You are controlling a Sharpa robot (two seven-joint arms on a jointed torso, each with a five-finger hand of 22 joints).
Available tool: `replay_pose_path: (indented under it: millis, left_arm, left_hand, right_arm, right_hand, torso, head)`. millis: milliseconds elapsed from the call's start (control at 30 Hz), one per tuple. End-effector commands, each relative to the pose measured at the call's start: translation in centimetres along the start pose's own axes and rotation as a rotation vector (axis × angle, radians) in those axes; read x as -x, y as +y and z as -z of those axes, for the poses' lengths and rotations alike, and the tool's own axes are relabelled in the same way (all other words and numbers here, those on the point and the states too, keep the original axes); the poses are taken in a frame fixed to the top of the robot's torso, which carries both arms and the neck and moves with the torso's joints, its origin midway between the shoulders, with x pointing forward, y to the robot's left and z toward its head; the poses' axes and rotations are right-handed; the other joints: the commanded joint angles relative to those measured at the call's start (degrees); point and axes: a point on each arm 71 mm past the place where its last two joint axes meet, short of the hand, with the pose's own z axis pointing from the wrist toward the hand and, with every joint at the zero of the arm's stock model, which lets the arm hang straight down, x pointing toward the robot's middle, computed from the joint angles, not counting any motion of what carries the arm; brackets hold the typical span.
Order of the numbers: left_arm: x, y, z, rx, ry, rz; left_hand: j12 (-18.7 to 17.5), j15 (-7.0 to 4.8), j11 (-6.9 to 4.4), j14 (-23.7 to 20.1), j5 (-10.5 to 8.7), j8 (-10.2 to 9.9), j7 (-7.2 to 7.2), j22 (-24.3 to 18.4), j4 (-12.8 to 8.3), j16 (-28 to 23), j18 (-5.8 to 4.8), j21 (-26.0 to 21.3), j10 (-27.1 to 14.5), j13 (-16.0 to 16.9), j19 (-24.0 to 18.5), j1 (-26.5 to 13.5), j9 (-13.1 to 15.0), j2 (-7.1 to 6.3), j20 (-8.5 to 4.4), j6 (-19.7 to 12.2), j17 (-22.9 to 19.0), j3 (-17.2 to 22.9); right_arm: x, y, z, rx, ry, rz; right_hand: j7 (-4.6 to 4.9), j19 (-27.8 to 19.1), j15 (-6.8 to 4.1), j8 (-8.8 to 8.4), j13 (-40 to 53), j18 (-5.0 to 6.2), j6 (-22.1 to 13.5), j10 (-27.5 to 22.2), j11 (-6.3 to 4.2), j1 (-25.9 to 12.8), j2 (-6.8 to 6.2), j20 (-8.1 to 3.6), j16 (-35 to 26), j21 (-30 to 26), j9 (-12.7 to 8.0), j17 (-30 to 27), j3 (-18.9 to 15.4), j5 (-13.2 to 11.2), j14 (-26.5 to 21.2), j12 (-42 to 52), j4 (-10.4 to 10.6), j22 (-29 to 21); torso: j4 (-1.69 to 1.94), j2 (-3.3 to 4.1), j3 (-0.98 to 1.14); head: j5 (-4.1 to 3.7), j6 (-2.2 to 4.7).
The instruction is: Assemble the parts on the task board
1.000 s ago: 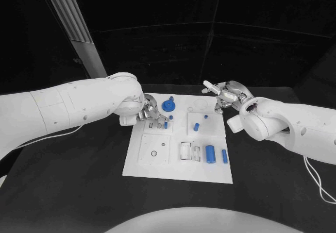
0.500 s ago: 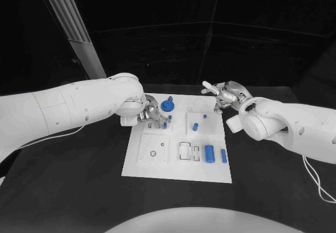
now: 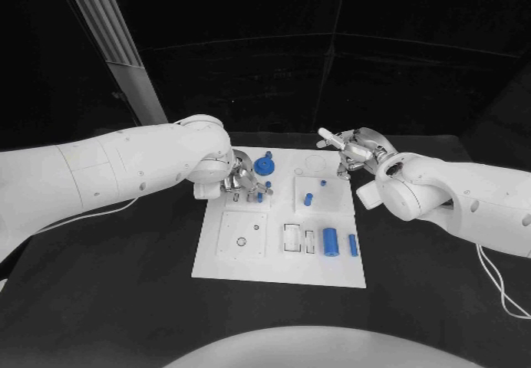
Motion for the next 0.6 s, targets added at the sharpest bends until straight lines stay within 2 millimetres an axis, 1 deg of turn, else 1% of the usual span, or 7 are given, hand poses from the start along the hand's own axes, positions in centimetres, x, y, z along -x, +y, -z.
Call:
replay_pose_path:
  millis: [33, 167, 300, 400, 467, 533, 600]
  left_arm:
    - [-0.01, -0.07, -0.01, 0.002, 0.008, -0.013]
    - [0.02, -0.03, -0.05, 0.006, 0.007, -0.012]
    - [0.04, 0.02, -0.09, 0.01, 0.007, -0.012]
    - [0.03, 0.01, -0.11, 0.009, 0.009, -0.012]
    - [0.0, -0.05, -0.14, 0.006, 0.01, -0.013]
    - [-0.04, -0.15, -0.16, 0.002, 0.011, -0.014]
    - [-0.07, -0.24, -0.18, -0.002, 0.011, -0.015]
  left_hand:
    - [0.1, -0.37, -0.41, 5.9, 0.08, -0.5, -0.07, 15.1, 0.0, 0.2, -0.38, 0.2, 6.0, 15.1, 6.0, 0.5, 0.3, 0.72, -0.54, 0.3, 15.1, -0.1]
    - [0.1, -0.38, -0.42, 5.9, 0.69, -0.8, -0.09, 15.1, 0.0, 0.2, -0.38, 0.2, 6.0, 15.1, 6.0, 1.1, 0.7, 0.96, -0.55, 0.3, 15.1, 0.1]
    - [0.1, -0.39, -0.43, 5.9, 1.34, -1.1, -0.09, 15.1, 0.0, 0.2, -0.38, 0.2, 6.0, 15.1, 6.0, 1.6, 1.0, 1.09, -0.55, 0.3, 15.1, 0.1]
    - [0.1, -0.4, -0.43, 5.9, 1.86, -1.3, -0.1, 15.1, 0.0, 0.2, -0.38, 0.2, 6.0, 15.1, 6.0, 2.0, 1.2, 1.2, -0.56, 0.3, 15.1, 0.2]
    - [0.1, -0.41, -0.44, 5.9, 2.8, -1.6, -0.12, 15.1, 0.0, 0.2, -0.38, 0.2, 6.0, 15.1, 6.0, 2.5, 1.6, 1.29, -0.57, 0.3, 15.1, 0.3]
    - [0.1, -0.43, -0.47, 5.9, 4.57, -2.0, -0.15, 15.1, 0.0, 0.2, -0.38, 0.2, 6.0, 15.1, 6.0, 3.0, 2.0, 1.26, -0.59, 0.4, 15.1, 0.4]
    - [0.1, -0.45, -0.5, 5.9, 5.6, -2.3, -0.17, 15.1, 0.0, 0.2, -0.38, 0.2, 6.0, 15.1, 6.0, 3.3, 2.4, 1.26, -0.6, 0.5, 15.1, 0.4]
  right_arm:
    - [-0.03, 0.02, -0.01, -0.001, 0.004, 0.003]
    - [-0.07, -0.07, 0.01, -0.005, 0.007, 0.003]
    - [-0.11, -0.13, 0.02, -0.008, 0.009, 0.003]
    - [-0.15, -0.14, 0.02, -0.009, 0.01, 0.002]
    - [-0.17, -0.16, 0.01, -0.01, 0.011, 0.002]
    - [-0.18, -0.18, 0.01, -0.012, 0.012, 0.003]
    - [-0.19, -0.2, 0.0, -0.013, 0.012, 0.004]
  right_hand:
    - [1.9, 0.4, -0.06, 0.33, 14.9, 0.11, -0.4, 6.0, -0.12, 0.6, -0.05, -0.14, 0.1, 0.3, 0.1, 15.1, -0.4, -0.2, 6.1, 0.1, 0.1, 4.6]
    - [1.9, 0.4, -0.06, 0.42, 14.9, 0.11, -0.4, 6.0, -0.13, 0.6, -0.04, -0.15, 0.1, 0.3, 0.1, 15.1, -0.4, -0.2, 6.1, 0.1, 0.1, 4.6]
    - [1.89, 0.5, -0.07, 0.49, 14.9, 0.1, -0.5, 6.0, -0.14, 0.6, -0.03, -0.15, 0.1, 0.3, 0.1, 15.1, -0.5, -0.2, 6.1, 0.1, 0.1, 4.6]
    - [1.89, 0.5, -0.07, 0.49, 14.9, 0.1, -0.5, 6.0, -0.14, 0.6, -0.03, -0.15, 0.1, 0.3, 0.1, 15.1, -0.5, -0.2, 6.1, 0.1, 0.1, 4.6]
    - [1.89, 0.5, -0.07, 0.49, 14.9, 0.1, -0.5, 6.0, -0.14, 0.6, -0.03, -0.15, 0.1, 0.3, 0.1, 15.1, -0.5, -0.2, 6.1, 0.1, 0.1, 4.6]
    - [1.89, 0.5, -0.07, 0.49, 14.9, 0.1, -0.5, 6.0, -0.14, 0.6, -0.03, -0.15, 0.1, 0.3, 0.1, 15.1, -0.5, -0.2, 6.1, 0.1, 0.1, 4.6]
    - [1.89, 0.5, -0.07, 0.49, 14.9, 0.1, -0.5, 6.0, -0.14, 0.6, -0.03, -0.15, 0.1, 0.3, 0.1, 15.1, -0.5, -0.2, 6.1, 0.1, 0.1, 4.6]
  torso:
    - [0.01, -0.01, 0.02]
    - [0.05, -0.02, 0.02]
    - [0.04, -0.01, -0.02]
    - [0.02, -0.02, 0.02]
    - [0.01, -0.03, 0.02]
    - [0.04, -0.02, -0.02]
    - [0.02, 0.0, -0.01]
  head:
    - [-0.03, -0.11]
    - [-0.15, -0.15]
    - [-0.08, -0.17]
    - [-0.16, -0.19]
    - [-0.15, -0.19]
    - [-0.17, -0.18]
    - [-0.19, -0.21]
